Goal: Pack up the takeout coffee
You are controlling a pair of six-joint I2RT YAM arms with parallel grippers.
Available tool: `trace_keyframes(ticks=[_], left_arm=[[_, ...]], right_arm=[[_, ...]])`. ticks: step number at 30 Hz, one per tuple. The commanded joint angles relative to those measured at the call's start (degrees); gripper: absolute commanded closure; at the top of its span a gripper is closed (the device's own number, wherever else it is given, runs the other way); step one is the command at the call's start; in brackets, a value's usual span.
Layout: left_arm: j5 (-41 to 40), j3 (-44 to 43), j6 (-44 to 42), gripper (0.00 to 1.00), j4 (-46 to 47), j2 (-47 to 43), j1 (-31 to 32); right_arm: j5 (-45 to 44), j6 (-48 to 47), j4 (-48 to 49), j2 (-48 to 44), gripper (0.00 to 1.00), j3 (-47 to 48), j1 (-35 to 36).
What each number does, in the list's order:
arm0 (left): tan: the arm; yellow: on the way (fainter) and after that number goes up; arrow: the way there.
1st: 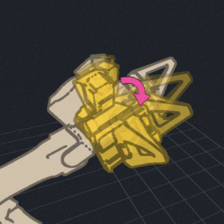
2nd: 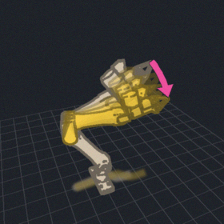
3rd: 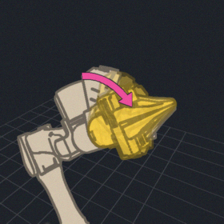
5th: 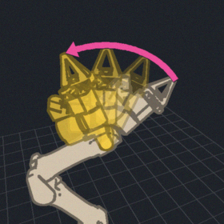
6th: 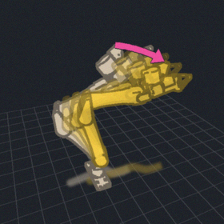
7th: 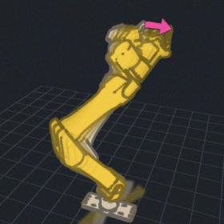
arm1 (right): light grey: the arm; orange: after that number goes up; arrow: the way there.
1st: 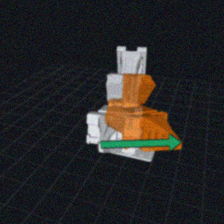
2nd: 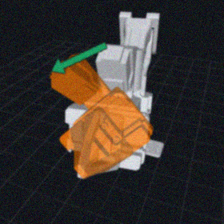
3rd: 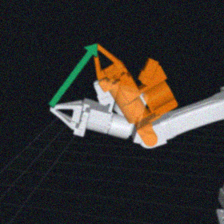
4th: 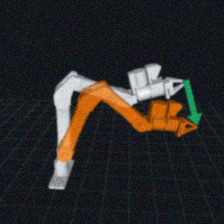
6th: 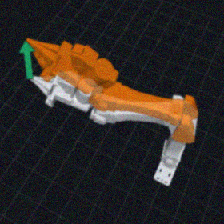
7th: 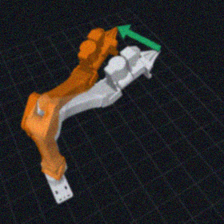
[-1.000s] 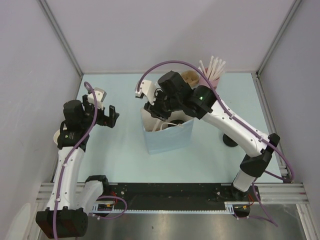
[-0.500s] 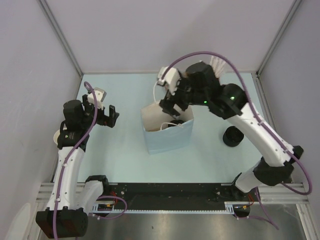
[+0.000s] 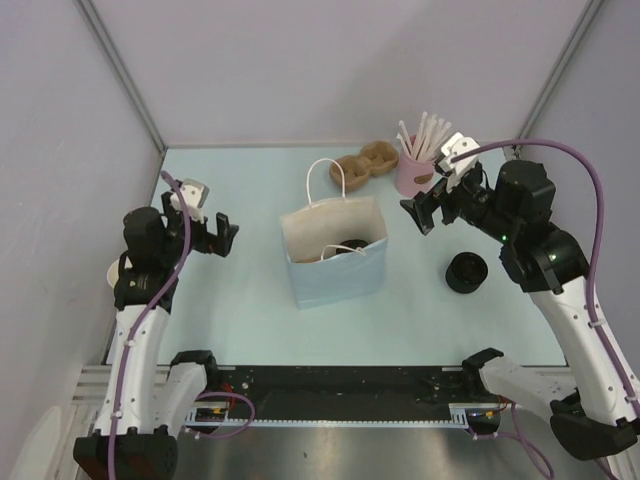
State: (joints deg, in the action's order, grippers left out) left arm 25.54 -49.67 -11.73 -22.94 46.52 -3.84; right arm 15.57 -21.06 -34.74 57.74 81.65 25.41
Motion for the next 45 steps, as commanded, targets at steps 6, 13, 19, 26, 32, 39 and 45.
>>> trace_keyframes(ticks=[6, 13, 19, 26, 32, 39, 45], left_arm=[[-1.55, -0.34, 1.19, 0.01, 6.77, -8.81, -0.47], [0.04, -8.51, -2.95, 0.01, 2.19, -8.11, -0.56], [3.46, -13.17, 2.23, 0.01, 5.44, -7.41, -0.56], [9.17, -18.18, 9.96, 0.01, 12.64, -4.51, -0.56], [7.43, -18.89, 13.11, 0.0, 14.58, -3.28, -0.47], [-3.73, -12.91, 14.64, 0.01, 19.76, -2.67, -0.47], [-7.43, -6.42, 13.05, 0.0, 26.09, -2.4, -0.38]], right_arm=[[-6.6, 3.92, 17.86, -4.74, 0.0, -10.71, -9.83], [-11.95, 6.82, 21.11, 0.7, 0.0, -13.44, -13.37], [-17.39, 8.75, 23.31, 1.24, 0.0, -14.23, -13.28], [-21.64, 8.58, 29.02, -0.78, 0.0, -19.59, -13.46], [-23.12, 9.81, 31.48, -1.49, 0.0, -21.97, -13.46], [-23.05, 12.53, 33.77, -2.36, 0.0, -23.9, -12.76], [-27.34, 11.74, 37.37, -2.19, 0.0, -24.6, -8.63]])
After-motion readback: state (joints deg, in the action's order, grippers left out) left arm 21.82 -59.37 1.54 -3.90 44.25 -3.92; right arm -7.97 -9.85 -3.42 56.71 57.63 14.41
